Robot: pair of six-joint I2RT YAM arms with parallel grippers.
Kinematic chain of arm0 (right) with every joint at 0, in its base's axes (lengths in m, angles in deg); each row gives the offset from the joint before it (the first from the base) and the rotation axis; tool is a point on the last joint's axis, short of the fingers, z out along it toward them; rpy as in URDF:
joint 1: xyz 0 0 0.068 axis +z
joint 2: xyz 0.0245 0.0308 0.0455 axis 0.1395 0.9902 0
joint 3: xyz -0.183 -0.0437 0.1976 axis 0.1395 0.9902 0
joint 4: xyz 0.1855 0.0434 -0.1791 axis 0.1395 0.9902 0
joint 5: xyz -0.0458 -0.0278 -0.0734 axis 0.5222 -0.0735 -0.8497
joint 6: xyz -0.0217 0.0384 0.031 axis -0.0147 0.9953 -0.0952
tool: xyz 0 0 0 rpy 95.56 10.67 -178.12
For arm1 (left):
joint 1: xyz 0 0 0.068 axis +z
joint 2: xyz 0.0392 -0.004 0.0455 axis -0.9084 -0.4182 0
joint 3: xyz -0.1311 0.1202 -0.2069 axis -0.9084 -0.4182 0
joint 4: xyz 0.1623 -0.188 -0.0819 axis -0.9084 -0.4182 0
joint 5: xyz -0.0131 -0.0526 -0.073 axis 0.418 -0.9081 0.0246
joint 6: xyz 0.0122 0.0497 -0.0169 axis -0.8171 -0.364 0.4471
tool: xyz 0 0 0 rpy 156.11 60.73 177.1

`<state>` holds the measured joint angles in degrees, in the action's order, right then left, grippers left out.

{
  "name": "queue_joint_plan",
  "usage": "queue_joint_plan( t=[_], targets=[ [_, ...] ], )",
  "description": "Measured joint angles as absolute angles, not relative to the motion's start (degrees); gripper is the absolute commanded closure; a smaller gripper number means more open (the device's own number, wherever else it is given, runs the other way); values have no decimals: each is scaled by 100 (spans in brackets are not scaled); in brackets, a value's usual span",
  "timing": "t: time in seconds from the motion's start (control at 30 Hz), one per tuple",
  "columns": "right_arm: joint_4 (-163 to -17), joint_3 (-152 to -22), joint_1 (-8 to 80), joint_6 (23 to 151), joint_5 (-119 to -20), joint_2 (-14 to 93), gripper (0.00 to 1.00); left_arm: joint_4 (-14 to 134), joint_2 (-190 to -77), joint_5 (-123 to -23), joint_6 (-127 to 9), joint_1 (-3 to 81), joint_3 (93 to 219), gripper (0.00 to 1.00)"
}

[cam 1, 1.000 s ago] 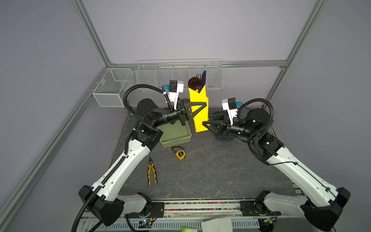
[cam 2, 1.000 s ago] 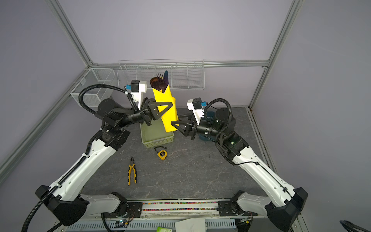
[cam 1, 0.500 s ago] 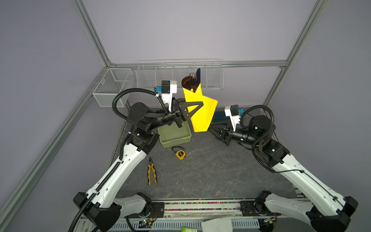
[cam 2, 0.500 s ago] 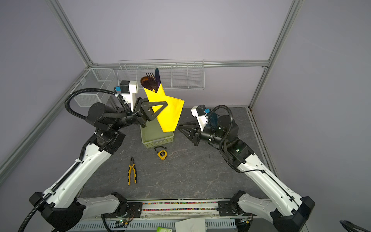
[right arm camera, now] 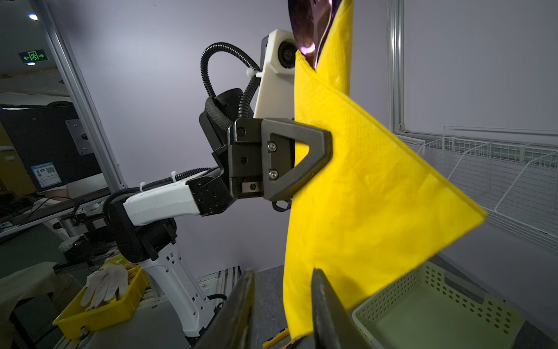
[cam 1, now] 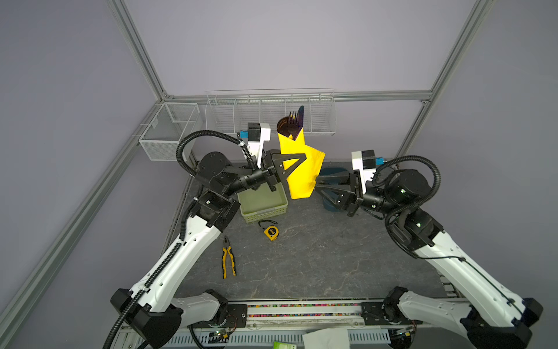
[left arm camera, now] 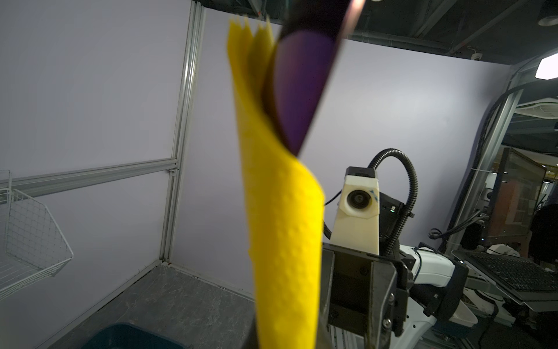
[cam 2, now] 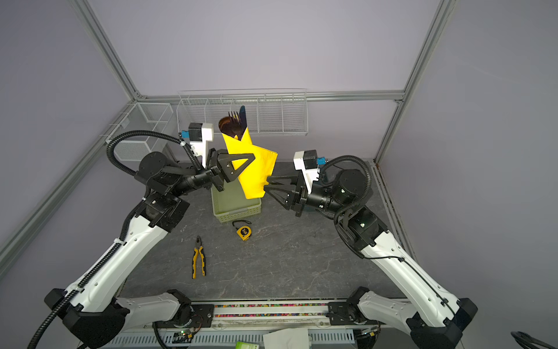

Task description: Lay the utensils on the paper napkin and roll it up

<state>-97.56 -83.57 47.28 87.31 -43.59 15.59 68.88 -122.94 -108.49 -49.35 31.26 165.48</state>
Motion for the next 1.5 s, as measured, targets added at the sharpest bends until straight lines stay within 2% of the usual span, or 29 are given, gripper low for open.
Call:
queue_joint_plan(
  t=[0.23, 1.07, 1.3, 1.5],
  targets=[
    [-9765, -8494, 4728, 8683, -4372, 1922, 60, 6888, -12386, -11002, -4900, 3126, 16550, 100],
    [-9671, -8499, 4728, 8602, -4158, 2049, 53, 7594, -12513, -11440, -4264, 3126, 16548, 100],
    [-9680, -8499, 4809, 8672, -3867, 2128, 56, 7666, -12513, -11448, -4201, 3126, 16548, 100],
    [-9750, -8573, 4910, 8742, -3662, 2276, 69, 7708, -12513, -11479, -4118, 3126, 16548, 100]
  ],
)
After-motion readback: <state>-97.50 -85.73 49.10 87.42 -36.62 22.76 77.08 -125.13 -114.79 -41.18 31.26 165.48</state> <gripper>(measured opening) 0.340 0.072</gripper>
